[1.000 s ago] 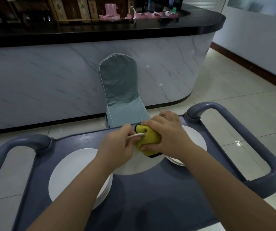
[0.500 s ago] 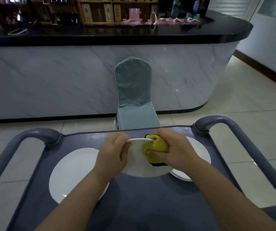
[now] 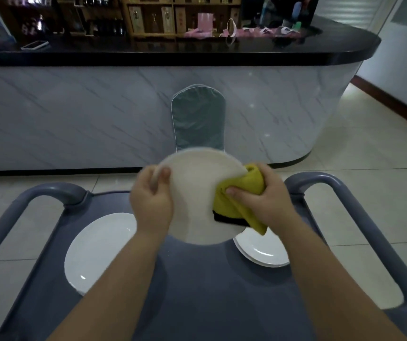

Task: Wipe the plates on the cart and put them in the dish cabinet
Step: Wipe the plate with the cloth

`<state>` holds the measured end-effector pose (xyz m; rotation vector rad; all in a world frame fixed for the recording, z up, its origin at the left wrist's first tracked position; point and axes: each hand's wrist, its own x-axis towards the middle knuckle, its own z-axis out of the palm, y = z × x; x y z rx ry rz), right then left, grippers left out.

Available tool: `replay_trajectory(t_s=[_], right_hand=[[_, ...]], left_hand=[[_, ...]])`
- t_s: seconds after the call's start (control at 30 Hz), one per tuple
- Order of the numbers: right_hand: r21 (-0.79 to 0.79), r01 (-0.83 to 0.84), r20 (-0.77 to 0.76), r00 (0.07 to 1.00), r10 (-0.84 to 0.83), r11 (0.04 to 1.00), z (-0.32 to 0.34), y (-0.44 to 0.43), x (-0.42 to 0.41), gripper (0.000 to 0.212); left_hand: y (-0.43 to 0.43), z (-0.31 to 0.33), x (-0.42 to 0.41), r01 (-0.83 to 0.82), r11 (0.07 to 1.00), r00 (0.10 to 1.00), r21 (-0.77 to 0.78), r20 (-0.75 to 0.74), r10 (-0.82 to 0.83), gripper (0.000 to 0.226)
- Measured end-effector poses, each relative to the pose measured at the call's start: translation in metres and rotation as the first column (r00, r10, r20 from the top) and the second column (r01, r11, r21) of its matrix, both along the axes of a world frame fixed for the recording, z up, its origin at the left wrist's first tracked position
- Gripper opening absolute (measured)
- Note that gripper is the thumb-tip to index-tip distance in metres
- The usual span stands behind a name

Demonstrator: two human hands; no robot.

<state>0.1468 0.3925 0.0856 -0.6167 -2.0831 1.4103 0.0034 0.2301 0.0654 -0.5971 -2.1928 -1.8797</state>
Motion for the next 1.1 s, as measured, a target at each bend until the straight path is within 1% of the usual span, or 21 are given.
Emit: replay_trajectory(t_s=[0.07, 0.13, 0.17, 0.23, 0.3, 0.37, 0.4, 0.43, 0.47, 0.5, 0.53, 0.57, 0.6, 0.63, 0.67, 0.7, 0.8, 0.87, 0.97, 1.03, 1.1], right_hand=[[-0.024, -0.005, 0.078, 0.997, 0.007, 1.000, -0.027, -0.004, 0.007, 0.037], [0.067, -0.052, 0.153, 0.987, 0.041, 0.996, -0.039, -0.005, 0.010, 0.032], [0.130, -0.105, 0.188, 0.979, 0.080, 0.986, -0.037, -0.005, 0.010, 0.031], [0.234, -0.211, 0.234, 0.960, 0.155, 0.949, -0.027, -0.004, 0.004, 0.029], [0.297, -0.235, 0.178, 0.966, 0.189, 0.925, -0.010, -0.003, -0.003, 0.029], [0.306, -0.191, 0.070, 0.982, 0.178, 0.933, 0.010, -0.001, -0.004, 0.034], [0.292, -0.161, 0.005, 0.986, 0.167, 0.943, 0.018, 0.001, -0.002, 0.036], [0.248, -0.133, -0.063, 0.986, 0.153, 0.960, 0.022, 0.004, 0.001, 0.038], [0.160, -0.110, -0.119, 0.984, 0.130, 0.981, 0.022, 0.005, 0.005, 0.039], [0.051, -0.090, -0.151, 0.984, 0.096, 0.995, 0.018, 0.004, 0.009, 0.039], [-0.052, -0.064, -0.157, 0.986, 0.055, 0.997, 0.009, 0.002, 0.012, 0.039], [-0.126, -0.031, -0.136, 0.991, 0.014, 0.992, -0.004, 0.000, 0.015, 0.039], [-0.159, 0.002, -0.091, 0.996, -0.016, 0.987, -0.017, -0.002, 0.018, 0.038], [-0.160, 0.022, -0.034, 0.999, -0.027, 0.987, -0.031, -0.001, 0.021, 0.036], [-0.142, 0.026, 0.020, 1.000, -0.023, 0.990, -0.042, 0.000, 0.023, 0.034], [-0.097, 0.011, 0.073, 0.997, -0.004, 0.995, -0.047, 0.003, 0.025, 0.033], [0.174, -0.152, 0.216, 0.970, 0.113, 0.973, -0.035, 0.008, 0.019, 0.030], [0.275, -0.200, 0.200, 0.969, 0.147, 0.940, -0.014, 0.010, 0.009, 0.032], [0.313, -0.151, 0.067, 0.988, 0.137, 0.938, 0.019, 0.017, 0.007, 0.033], [0.210, -0.099, -0.038, 0.993, 0.109, 0.973, 0.022, 0.018, 0.013, 0.035], [0.030, -0.014, -0.074, 0.997, 0.017, 0.999, 0.004, 0.014, 0.020, 0.037]], left_hand=[[-0.008, -0.036, 0.007, 0.023, 0.977, 0.999, -0.212, -0.023, -0.028, 0.025], [-0.010, -0.054, 0.013, 0.052, 0.875, 0.963, -0.482, -0.209, -0.172, 0.027], [-0.007, -0.054, 0.014, 0.057, 0.828, 0.914, -0.558, -0.305, -0.268, 0.030], [0.008, -0.033, 0.018, 0.034, 0.803, 0.800, -0.595, -0.465, -0.379, 0.034], [0.021, 0.000, 0.022, 0.016, 0.828, 0.712, -0.560, -0.576, -0.402, 0.042], [0.024, 0.033, 0.017, 0.012, 0.859, 0.669, -0.512, -0.634, -0.387, 0.038], [0.023, 0.044, 0.011, 0.002, 0.878, 0.678, -0.478, -0.645, -0.352, 0.030], [0.021, 0.050, 0.007, -0.002, 0.903, 0.733, -0.431, -0.615, -0.291, 0.021], [0.019, 0.049, 0.004, 0.008, 0.935, 0.828, -0.354, -0.522, -0.204, 0.014], [0.018, 0.043, 0.004, 0.018, 0.971, 0.925, -0.239, -0.365, -0.107, 0.016], [0.016, 0.031, 0.004, 0.014, 0.994, 0.983, -0.106, -0.181, -0.033, 0.022], [0.012, 0.015, 0.006, 0.000, 1.000, 1.000, -0.007, -0.004, 0.000, 0.027], [0.008, -0.003, 0.007, 0.008, 1.000, 0.991, 0.017, 0.132, -0.011, 0.028], [0.004, -0.022, 0.009, 0.059, 0.998, 0.974, -0.036, 0.220, -0.050, 0.028], [0.000, -0.038, 0.011, 0.139, 0.981, 0.965, -0.137, 0.241, -0.103, 0.026], [-0.002, -0.049, 0.014, 0.207, 0.943, 0.971, -0.261, 0.173, -0.166, 0.021], [0.006, -0.040, 0.022, 0.238, 0.828, 0.913, -0.508, -0.172, -0.369, 0.007], [0.021, -0.011, 0.025, 0.108, 0.825, 0.858, -0.555, -0.367, -0.359, 0.014], [0.030, 0.033, 0.016, 0.056, 0.886, 0.807, -0.461, -0.502, -0.312, 0.013], [0.027, 0.040, 0.009, 0.092, 0.938, 0.888, -0.334, -0.398, -0.229, 0.011], [0.023, 0.021, 0.013, 0.074, 0.993, 0.995, -0.087, -0.058, -0.080, 0.017]])
